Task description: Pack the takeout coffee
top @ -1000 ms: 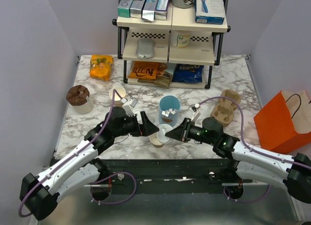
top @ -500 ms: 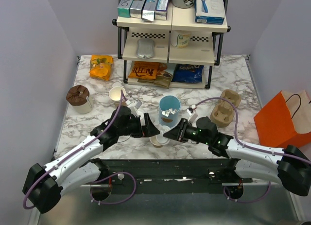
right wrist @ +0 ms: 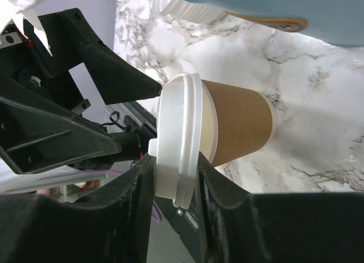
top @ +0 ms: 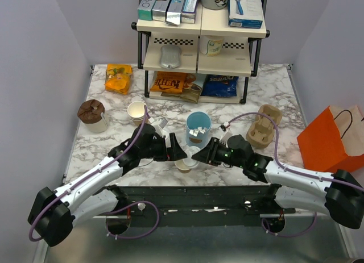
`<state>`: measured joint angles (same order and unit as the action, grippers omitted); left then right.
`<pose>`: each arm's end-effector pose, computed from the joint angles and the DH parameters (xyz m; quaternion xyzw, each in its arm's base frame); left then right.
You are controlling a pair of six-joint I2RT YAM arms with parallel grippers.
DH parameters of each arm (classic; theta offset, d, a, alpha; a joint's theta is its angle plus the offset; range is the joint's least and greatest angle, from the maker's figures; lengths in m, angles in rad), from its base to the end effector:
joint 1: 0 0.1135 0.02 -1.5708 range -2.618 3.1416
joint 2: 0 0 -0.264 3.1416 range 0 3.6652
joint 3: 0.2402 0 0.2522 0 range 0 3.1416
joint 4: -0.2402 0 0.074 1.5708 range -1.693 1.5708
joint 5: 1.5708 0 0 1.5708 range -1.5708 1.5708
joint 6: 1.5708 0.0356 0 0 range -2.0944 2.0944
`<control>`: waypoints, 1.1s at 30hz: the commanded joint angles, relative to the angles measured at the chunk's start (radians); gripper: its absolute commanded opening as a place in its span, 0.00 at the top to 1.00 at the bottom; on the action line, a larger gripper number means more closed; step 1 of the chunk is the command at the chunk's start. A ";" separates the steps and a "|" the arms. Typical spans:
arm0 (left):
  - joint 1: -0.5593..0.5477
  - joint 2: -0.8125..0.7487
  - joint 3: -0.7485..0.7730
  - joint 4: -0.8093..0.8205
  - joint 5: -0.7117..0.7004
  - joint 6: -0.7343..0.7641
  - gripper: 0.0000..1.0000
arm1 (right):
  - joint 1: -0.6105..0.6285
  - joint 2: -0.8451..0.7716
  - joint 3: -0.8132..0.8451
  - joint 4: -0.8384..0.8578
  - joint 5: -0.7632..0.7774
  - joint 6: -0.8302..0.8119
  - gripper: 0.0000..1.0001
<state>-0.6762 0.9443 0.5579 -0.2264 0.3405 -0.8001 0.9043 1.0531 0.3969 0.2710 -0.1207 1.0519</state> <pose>0.1507 -0.1361 0.2288 0.0238 0.8778 -0.4169 0.2348 0.1335 0.1766 0.1999 0.0274 0.8281 0.4905 0.2700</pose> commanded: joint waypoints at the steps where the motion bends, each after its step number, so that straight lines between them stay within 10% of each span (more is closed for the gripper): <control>1: 0.003 0.008 0.007 -0.025 -0.011 0.030 0.01 | 0.007 0.008 0.082 -0.105 0.036 -0.069 0.55; 33: 0.003 0.005 -0.038 0.022 -0.029 -0.050 0.01 | 0.008 0.168 0.221 -0.317 0.012 -0.173 0.37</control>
<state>-0.6758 0.9615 0.5308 -0.2111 0.3035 -0.8387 0.9043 1.1976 0.5762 0.0246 -0.1101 0.9031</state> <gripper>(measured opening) 0.988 0.616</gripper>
